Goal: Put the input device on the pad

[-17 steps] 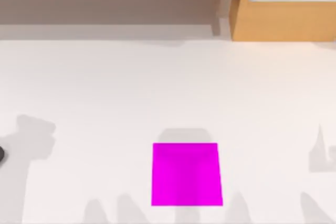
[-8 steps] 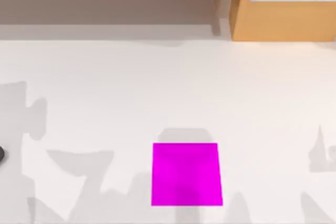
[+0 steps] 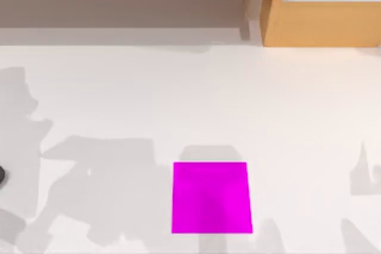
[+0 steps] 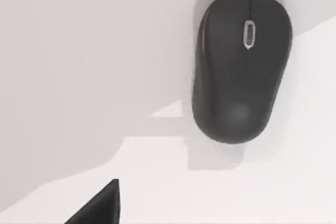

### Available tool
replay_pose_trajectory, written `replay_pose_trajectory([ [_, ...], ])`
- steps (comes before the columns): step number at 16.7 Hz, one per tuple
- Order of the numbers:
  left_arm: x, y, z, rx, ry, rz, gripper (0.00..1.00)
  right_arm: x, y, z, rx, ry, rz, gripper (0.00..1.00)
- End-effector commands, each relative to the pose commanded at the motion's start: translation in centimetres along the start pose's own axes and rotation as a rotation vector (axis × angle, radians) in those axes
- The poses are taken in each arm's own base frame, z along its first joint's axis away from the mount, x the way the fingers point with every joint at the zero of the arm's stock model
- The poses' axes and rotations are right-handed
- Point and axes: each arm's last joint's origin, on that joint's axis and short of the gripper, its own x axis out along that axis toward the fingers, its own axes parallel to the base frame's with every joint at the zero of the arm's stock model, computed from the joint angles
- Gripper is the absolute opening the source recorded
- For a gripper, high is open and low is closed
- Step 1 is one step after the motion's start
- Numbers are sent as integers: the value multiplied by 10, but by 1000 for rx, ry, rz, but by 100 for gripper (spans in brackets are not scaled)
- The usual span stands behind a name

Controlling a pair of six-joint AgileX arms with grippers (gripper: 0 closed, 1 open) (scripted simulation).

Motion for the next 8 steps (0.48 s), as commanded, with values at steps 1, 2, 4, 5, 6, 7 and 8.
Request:
replay_pose_trajectory([
  [1,4,3,-1,27,-13,-14,100,0,0,0,0,0,0,100],
  [2,8,4,-2,44,-23,-23,100,0,0,0,0,0,0,100],
  [4,9,5,-2,51,-27,-28,100,0,0,0,0,0,0,100],
  [5,9,5,-2,51,-27,-28,100,0,0,0,0,0,0,100],
  [6,9,5,-2,51,-27,-28,100,0,0,0,0,0,0,100],
  [7,9,4,-2,49,-25,-27,100,0,0,0,0,0,0,100],
  [8,10,4,-2,49,-26,-27,100,0,0,0,0,0,0,100],
])
